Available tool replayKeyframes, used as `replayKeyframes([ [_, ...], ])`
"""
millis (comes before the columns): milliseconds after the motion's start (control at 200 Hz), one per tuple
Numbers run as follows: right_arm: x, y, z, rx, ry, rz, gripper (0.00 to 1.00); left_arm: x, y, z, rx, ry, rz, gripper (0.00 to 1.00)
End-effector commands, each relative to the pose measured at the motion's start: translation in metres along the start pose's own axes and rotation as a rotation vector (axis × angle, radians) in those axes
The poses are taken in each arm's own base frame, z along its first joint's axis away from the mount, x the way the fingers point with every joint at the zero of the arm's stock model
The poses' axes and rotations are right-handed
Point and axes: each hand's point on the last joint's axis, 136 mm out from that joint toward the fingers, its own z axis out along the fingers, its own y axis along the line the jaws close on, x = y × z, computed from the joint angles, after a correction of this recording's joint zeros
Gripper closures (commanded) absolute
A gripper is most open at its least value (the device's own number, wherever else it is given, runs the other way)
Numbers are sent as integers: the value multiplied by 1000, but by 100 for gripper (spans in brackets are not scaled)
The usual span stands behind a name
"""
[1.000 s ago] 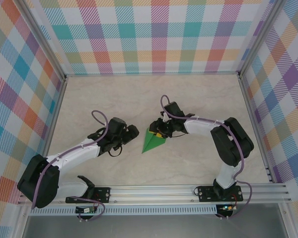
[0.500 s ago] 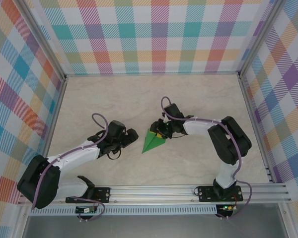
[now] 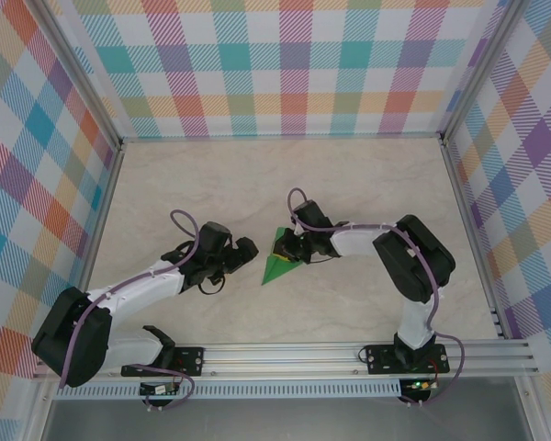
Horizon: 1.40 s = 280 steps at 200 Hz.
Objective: Fold a paper plane with a square sheet of paper (pick it up from the middle)
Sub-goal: Pick up the paper from the center of the table, then turn over the paper at the center of the table.
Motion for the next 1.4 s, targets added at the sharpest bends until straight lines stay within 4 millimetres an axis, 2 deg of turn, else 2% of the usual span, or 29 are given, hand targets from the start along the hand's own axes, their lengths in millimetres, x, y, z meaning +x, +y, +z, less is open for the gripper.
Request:
replayKeyframes([
  [0, -9, 32, -30, -81, -63, -82, 88, 0, -10, -6, 69, 22, -23, 2],
  [165, -9, 53, -60, -145, -42, -131, 86, 0, -37, -19, 186, 43, -3, 2],
  [420, -1, 89, -78, -310, 63, -152, 85, 9, -83, -33, 450, 118, -37, 2],
  [580, -1, 106, -85, -391, 110, -139, 85, 10, -90, -30, 499, 151, -124, 2],
  [685, -3, 113, -87, -431, 133, -122, 84, 10, -95, -29, 533, 160, -142, 5],
  [825, -1, 115, -86, -455, 167, -101, 84, 4, -109, -36, 613, 141, -139, 17],
  [945, -1, 111, -83, -449, 173, -91, 84, -2, -115, -45, 647, 103, -128, 35],
  [1160, 1, 100, -78, -426, 189, -72, 83, -7, -108, -52, 629, 45, -106, 62],
  [1395, -3, 94, -81, -373, 162, -72, 73, -4, -101, -49, 582, 47, -55, 93],
])
